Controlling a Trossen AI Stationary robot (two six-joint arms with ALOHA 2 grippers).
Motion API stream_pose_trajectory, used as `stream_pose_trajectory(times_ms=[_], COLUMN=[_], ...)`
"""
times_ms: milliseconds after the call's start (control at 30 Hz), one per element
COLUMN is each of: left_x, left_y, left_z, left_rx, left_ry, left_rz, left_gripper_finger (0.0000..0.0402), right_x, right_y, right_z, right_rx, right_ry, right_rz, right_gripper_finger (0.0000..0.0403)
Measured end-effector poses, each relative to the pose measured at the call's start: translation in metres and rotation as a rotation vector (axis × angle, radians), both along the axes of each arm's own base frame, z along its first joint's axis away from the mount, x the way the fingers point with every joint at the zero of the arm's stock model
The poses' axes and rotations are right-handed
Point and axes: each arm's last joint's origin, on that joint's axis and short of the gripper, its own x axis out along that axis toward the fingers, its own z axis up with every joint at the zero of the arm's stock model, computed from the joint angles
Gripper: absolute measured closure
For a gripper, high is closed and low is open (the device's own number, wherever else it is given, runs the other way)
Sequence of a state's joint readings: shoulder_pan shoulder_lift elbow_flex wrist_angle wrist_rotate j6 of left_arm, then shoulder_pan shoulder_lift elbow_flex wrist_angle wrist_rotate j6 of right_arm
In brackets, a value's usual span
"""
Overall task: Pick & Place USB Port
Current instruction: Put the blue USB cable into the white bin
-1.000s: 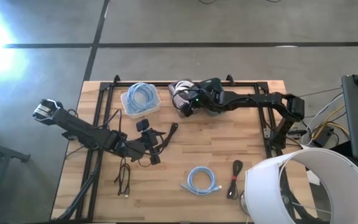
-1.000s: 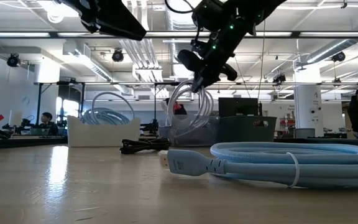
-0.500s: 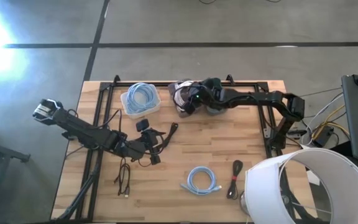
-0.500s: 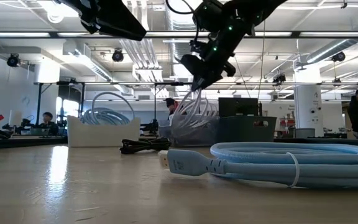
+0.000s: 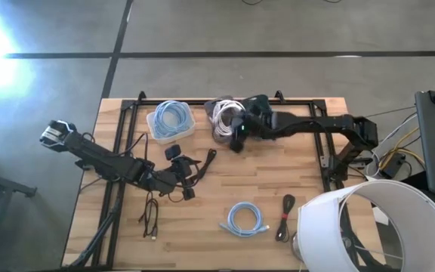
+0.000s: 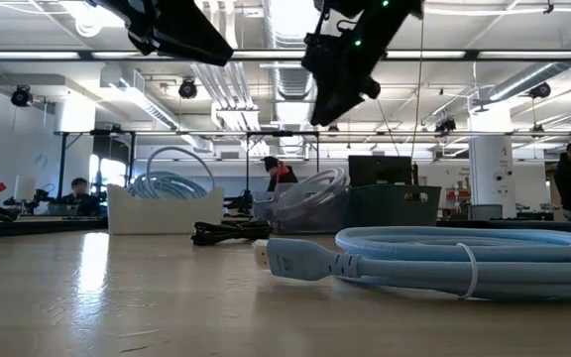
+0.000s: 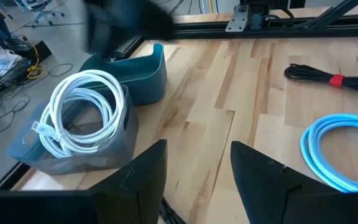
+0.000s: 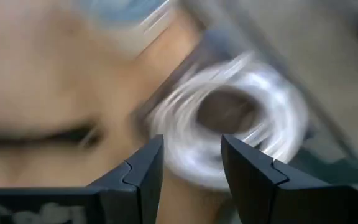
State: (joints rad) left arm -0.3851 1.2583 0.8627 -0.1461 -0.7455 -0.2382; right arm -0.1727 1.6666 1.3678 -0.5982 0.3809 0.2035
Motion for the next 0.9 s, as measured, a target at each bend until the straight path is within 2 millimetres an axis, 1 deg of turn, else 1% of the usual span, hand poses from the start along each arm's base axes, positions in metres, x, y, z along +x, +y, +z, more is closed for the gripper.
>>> stream_pose_trajectory(times_ms=[67,200,300,400,467,567,800,900], left_x=[0.000,0.000,0.000,0.000,0.000,0.000,0.000,0.000], left_y=[0.000,0.000,0.000,0.000,0.000,0.000,0.000,0.000], left_z=[0.000,0.000,0.000,0.000,0.000,0.000,0.000,0.000], left_rx=[0.001,0.001,0.002,0.001,0.001,0.001,-0.004,-0.004], left_ry=[0.003,0.004,0.004,0.004,0.004,0.004,0.002,0.002], left_rz=[0.000,0.000,0.000,0.000,0.000,0.000,0.002,0.003], left_gripper_finger=[0.0220,0.0220,0.0220,0.0220,0.0220,0.0220,0.0220,0.0220], right_x=[-0.004,-0.011,-0.017,-0.024,-0.027,-0.032,-0.039,-0.046], right_y=[0.019,0.066,0.102,0.130,0.141,0.151,0.161,0.165], right_z=[-0.007,-0.024,-0.035,-0.044,-0.051,-0.065,-0.103,-0.115], right_rx=[0.088,0.240,0.334,0.371,0.386,0.412,0.523,0.516], right_ry=[0.079,0.207,0.254,0.271,0.262,0.242,0.132,0.120], right_rz=[0.065,0.226,0.347,0.374,0.353,0.330,0.338,0.412], right_gripper_finger=[0.0248,0.0255,0.0258,0.0259,0.0258,0.0257,0.0262,0.0262])
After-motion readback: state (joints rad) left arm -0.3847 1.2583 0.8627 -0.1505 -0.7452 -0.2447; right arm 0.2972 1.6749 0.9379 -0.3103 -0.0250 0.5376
